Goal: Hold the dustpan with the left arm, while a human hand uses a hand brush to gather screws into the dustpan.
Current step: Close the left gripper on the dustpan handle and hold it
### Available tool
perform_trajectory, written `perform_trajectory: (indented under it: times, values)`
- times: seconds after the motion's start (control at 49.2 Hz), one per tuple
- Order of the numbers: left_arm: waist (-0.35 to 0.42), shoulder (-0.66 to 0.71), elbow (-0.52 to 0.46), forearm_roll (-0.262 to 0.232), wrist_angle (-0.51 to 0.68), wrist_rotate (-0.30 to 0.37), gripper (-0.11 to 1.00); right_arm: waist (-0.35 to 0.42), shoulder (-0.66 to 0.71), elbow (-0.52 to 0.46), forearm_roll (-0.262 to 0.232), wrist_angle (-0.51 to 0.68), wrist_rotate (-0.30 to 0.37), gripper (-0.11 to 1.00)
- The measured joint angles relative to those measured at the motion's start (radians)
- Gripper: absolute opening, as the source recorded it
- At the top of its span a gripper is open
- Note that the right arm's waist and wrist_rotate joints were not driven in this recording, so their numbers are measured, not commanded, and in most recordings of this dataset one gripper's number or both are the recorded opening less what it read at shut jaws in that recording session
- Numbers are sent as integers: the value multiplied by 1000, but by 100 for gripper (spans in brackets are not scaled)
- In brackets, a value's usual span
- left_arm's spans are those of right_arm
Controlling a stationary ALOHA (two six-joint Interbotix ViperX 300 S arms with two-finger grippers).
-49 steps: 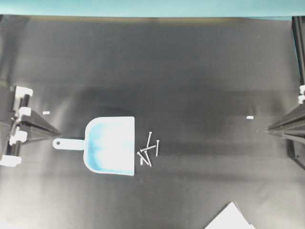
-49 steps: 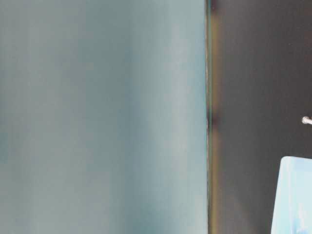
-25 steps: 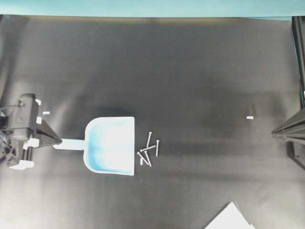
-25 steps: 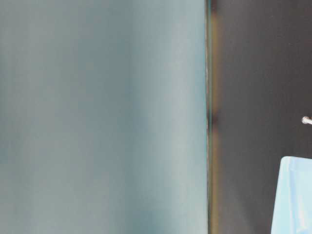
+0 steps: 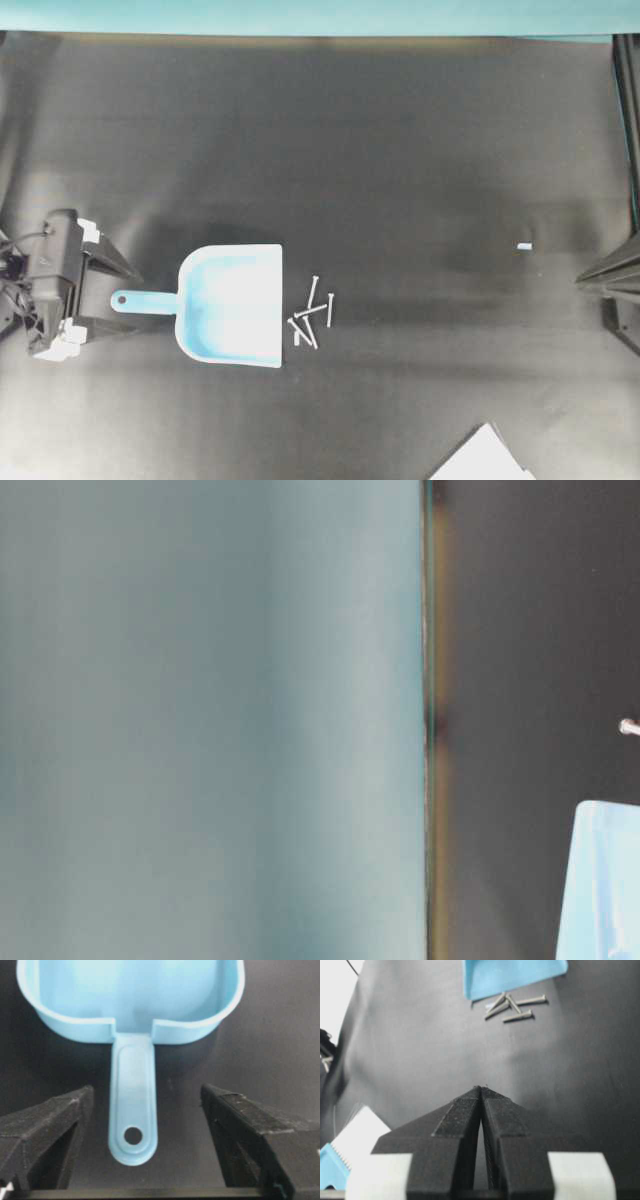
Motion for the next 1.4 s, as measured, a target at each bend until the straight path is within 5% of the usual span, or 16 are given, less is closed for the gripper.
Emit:
perform_trajectory:
  times: [0.264, 0.609, 0.914, 1.097, 1.401]
  values:
    - [0, 57, 2, 0, -84, -12, 84, 0, -57, 2, 0, 26, 2, 0]
    - [12, 308, -81, -2, -103, -54, 84, 0, -58, 2, 0, 28, 2, 0]
    - [15, 348, -83, -2, -173, -55, 79, 0, -58, 3, 0, 28, 2, 1]
    - [15, 348, -72, 0, -206, -55, 67, 0, -60, 3, 2, 28, 2, 0]
    - [15, 344, -66, 0, -256, -57, 31, 0, -60, 3, 0, 29, 2, 0]
